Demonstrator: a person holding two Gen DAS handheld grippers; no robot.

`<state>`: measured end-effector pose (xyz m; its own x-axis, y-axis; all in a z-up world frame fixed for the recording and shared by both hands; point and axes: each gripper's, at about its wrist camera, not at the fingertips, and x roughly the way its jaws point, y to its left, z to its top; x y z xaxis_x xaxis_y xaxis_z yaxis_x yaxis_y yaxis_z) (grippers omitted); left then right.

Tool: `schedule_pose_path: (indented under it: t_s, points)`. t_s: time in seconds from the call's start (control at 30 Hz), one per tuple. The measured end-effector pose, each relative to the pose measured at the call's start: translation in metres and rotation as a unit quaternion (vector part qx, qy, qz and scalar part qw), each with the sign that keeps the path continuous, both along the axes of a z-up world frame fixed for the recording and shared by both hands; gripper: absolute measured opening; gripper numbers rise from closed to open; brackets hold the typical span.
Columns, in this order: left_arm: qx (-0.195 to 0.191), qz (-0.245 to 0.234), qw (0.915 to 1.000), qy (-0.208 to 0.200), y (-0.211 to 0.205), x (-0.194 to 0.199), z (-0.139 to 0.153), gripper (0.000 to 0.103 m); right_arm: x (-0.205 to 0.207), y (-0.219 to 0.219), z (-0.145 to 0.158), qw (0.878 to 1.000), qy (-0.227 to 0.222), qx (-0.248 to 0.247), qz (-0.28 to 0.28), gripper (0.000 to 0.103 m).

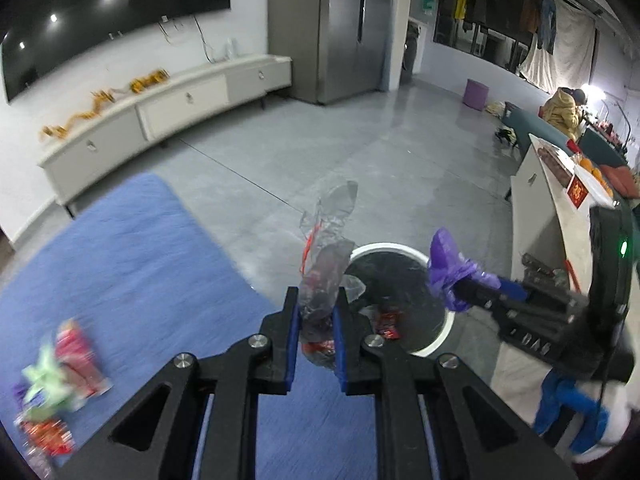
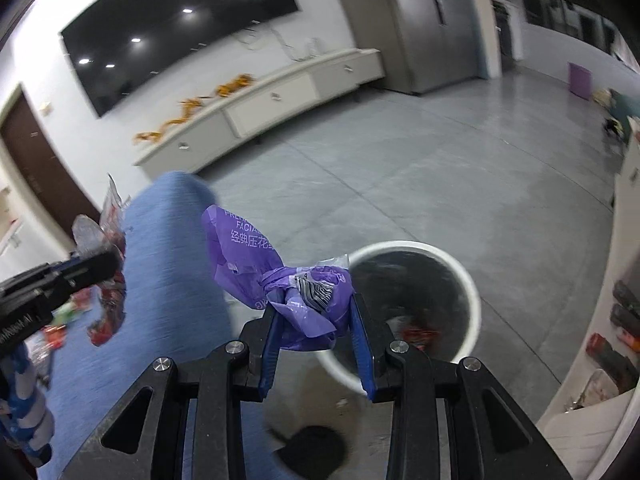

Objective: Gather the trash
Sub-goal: 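Carry both items over the trash bin and open both tools to drop them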

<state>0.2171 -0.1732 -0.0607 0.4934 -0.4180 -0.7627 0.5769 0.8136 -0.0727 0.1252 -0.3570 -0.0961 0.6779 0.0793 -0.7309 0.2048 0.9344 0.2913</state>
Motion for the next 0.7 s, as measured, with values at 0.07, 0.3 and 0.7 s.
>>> schedule_pose_path:
  t_s: [0.07,0.3,0.7]
  points:
    - [-0.002,-0.003,0.9998,0.02,-0.022,0.02,-0.013,0.014,0.013,-0.016,-0.013,1.0,0.018,-0.004,-0.014,0.031]
    - [0.017,-0.015,0.997,0.074,-0.102,0.075,-0.059,0.014,0.056,-0.053,-0.065,0.994,0.1,-0.017,-0.031,0.031]
    - [0.025,-0.021,0.9914,0.127,-0.149,0.099,-0.091,0.015,0.059,-0.079,-0.091,0.989,0.138,-0.021,-0.039,0.036]
